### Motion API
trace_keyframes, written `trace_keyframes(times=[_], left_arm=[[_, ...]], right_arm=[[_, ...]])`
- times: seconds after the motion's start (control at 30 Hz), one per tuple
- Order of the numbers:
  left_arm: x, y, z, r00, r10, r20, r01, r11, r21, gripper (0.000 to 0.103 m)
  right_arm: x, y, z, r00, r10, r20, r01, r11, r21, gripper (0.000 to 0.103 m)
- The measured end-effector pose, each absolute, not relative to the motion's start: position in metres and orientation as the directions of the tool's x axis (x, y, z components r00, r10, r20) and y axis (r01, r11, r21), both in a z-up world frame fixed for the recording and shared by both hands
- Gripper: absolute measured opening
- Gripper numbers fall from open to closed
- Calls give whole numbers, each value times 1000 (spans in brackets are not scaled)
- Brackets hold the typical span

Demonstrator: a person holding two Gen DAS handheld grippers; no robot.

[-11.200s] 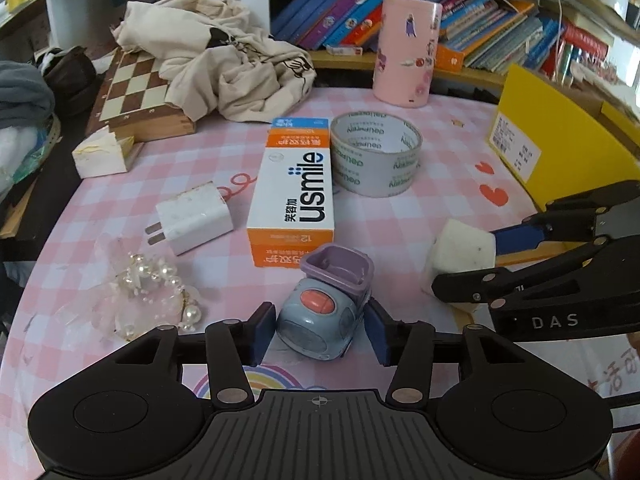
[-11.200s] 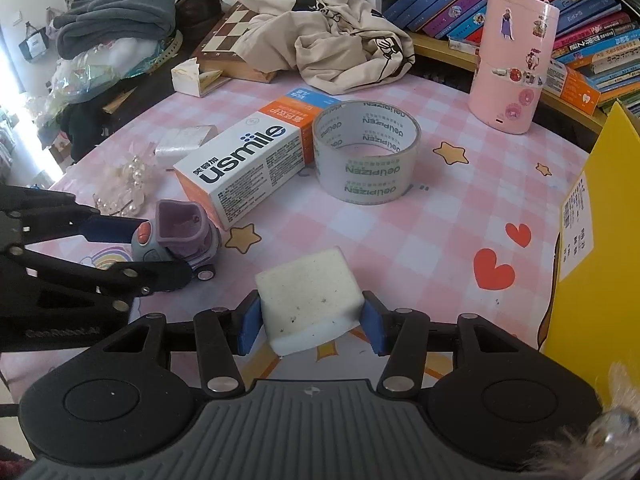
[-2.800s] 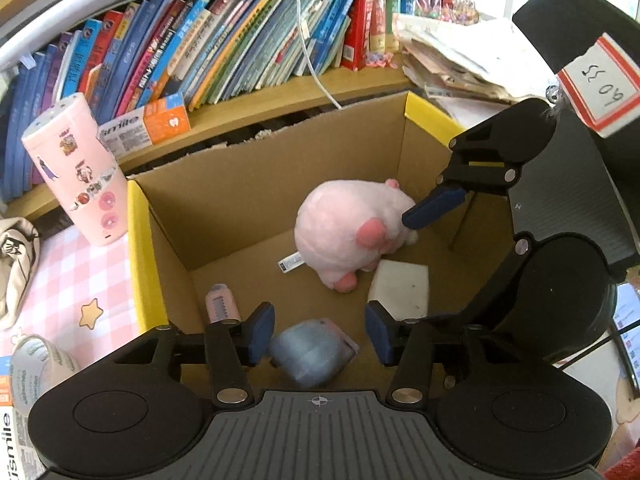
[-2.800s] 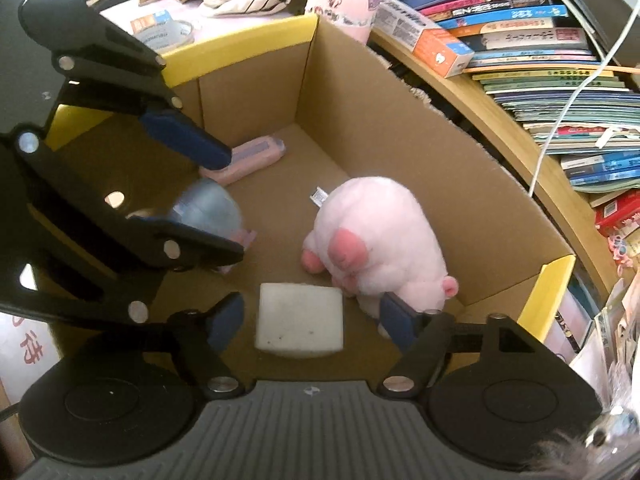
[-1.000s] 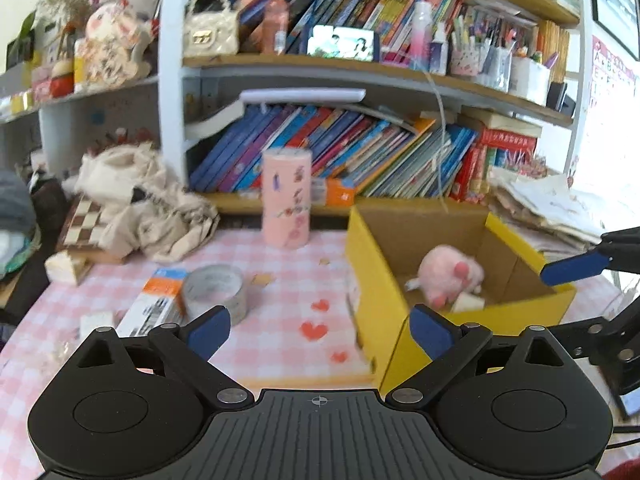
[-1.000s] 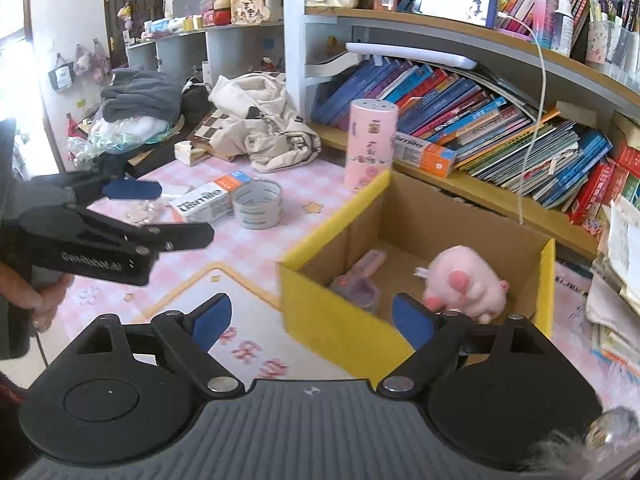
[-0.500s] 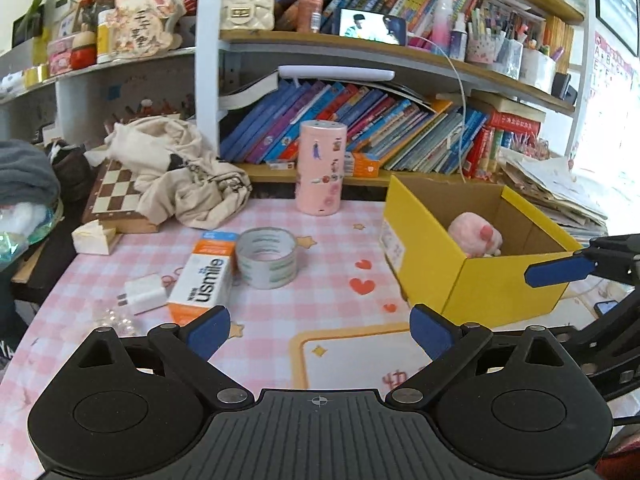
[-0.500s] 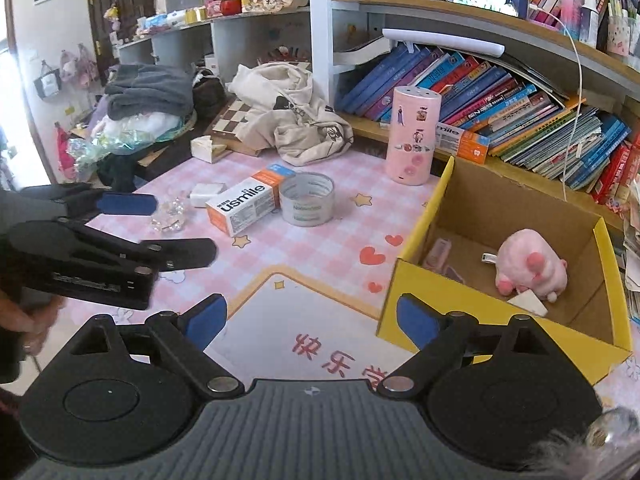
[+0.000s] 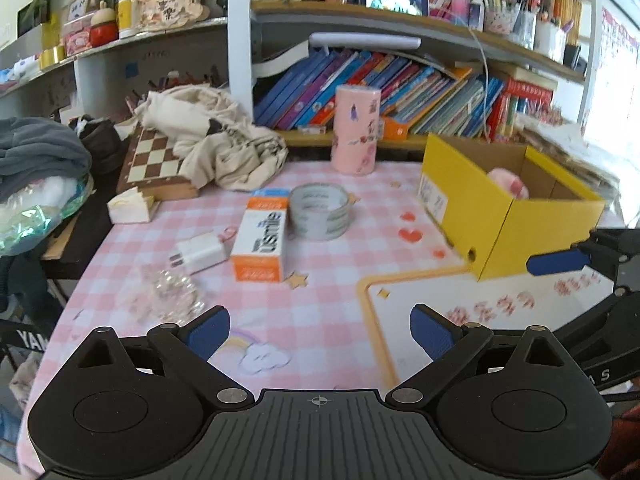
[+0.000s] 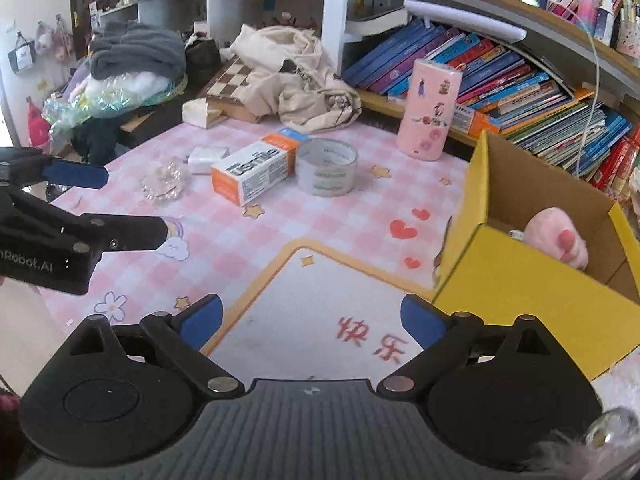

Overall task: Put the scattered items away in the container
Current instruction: 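Withdraw both grippers up out of the yellow box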

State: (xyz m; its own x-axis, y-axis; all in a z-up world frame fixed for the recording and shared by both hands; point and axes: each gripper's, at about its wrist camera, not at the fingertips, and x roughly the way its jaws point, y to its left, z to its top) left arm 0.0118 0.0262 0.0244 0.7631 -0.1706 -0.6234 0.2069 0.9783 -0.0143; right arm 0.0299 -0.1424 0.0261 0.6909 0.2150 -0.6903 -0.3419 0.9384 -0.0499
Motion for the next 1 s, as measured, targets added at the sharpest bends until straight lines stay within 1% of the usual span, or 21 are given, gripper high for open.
trace_keyframes(times=[0.2, 0.57, 1.0], left_arm=[[8, 45, 14, 725, -147, -673, 199, 980, 1, 99], [6, 77, 9, 724, -96, -683, 112, 993, -20, 99], [14, 97, -1, 708, -81, -701, 72, 997, -42, 99]], right_arm=[[32, -112, 14, 646, 217, -732, -383, 922, -65, 98], [37, -82, 12, 628, 228, -744, -439, 893, -97, 99], [51, -68, 8, 633, 228, -740, -449, 886, -112, 99]])
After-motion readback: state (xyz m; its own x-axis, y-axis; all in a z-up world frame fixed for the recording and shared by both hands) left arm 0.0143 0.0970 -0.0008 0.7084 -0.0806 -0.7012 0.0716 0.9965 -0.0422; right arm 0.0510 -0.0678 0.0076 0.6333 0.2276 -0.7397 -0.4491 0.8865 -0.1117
